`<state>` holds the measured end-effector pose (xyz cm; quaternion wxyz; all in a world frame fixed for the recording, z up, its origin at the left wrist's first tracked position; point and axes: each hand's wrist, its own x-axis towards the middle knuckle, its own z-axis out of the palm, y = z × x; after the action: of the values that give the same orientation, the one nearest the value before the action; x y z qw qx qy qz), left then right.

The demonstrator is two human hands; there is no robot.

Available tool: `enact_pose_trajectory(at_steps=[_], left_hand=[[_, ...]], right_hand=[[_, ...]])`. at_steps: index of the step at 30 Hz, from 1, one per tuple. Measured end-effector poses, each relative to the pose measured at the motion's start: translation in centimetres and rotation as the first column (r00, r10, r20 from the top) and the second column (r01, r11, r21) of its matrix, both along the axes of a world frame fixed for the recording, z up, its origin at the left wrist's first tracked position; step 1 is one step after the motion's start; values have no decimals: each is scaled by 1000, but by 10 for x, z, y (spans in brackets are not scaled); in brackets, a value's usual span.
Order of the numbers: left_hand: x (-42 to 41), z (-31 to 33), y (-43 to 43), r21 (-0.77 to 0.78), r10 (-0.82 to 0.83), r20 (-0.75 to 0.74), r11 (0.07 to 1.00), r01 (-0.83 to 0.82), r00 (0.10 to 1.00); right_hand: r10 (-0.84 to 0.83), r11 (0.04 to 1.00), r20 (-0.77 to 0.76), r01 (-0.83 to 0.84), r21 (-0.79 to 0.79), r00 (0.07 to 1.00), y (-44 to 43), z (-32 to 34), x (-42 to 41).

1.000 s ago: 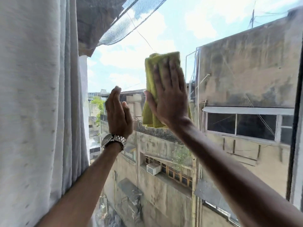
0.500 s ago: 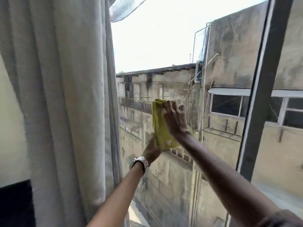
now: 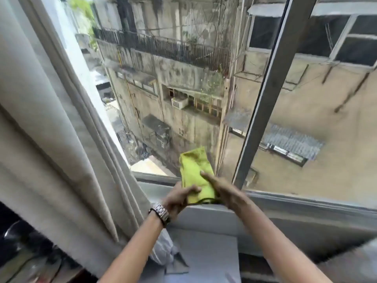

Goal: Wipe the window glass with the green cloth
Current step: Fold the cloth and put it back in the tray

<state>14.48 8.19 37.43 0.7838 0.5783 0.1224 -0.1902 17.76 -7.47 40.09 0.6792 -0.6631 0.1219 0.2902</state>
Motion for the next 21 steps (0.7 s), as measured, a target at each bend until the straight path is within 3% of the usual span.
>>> enact_pose_trajectory(at_steps=[2, 4, 7, 10, 12, 16, 21], left_hand=[[-46, -84, -20, 78, -31, -227, 996, 50, 973], [-95, -164, -38, 86, -91, -434, 986, 142, 896], [-157, -267, -59, 83, -86, -680, 978, 193, 729], [-190, -341, -82, 91, -45, -775, 979, 182, 630], [-195, -369, -99, 137, 44, -770, 986, 97, 636], [-185, -413, -120, 212, 222, -612, 971, -113, 759], [-191, -480, -124, 296, 253, -539, 950, -101, 803]], right_hand=[[-104, 986, -320, 139, 90, 942, -15, -111, -51], [-191, 976, -505, 219, -4, 842, -29, -209, -108], [-260, 965, -653, 209, -157, 711, -53, -324, -182], [-292, 956, -735, 206, -208, 612, -73, -397, -224], [-387, 921, -712, 276, -274, 585, -85, -417, -227], [-566, 824, -432, 469, -318, 702, -107, -451, -216], [-541, 840, -351, 471, -270, 764, -111, -498, -228]])
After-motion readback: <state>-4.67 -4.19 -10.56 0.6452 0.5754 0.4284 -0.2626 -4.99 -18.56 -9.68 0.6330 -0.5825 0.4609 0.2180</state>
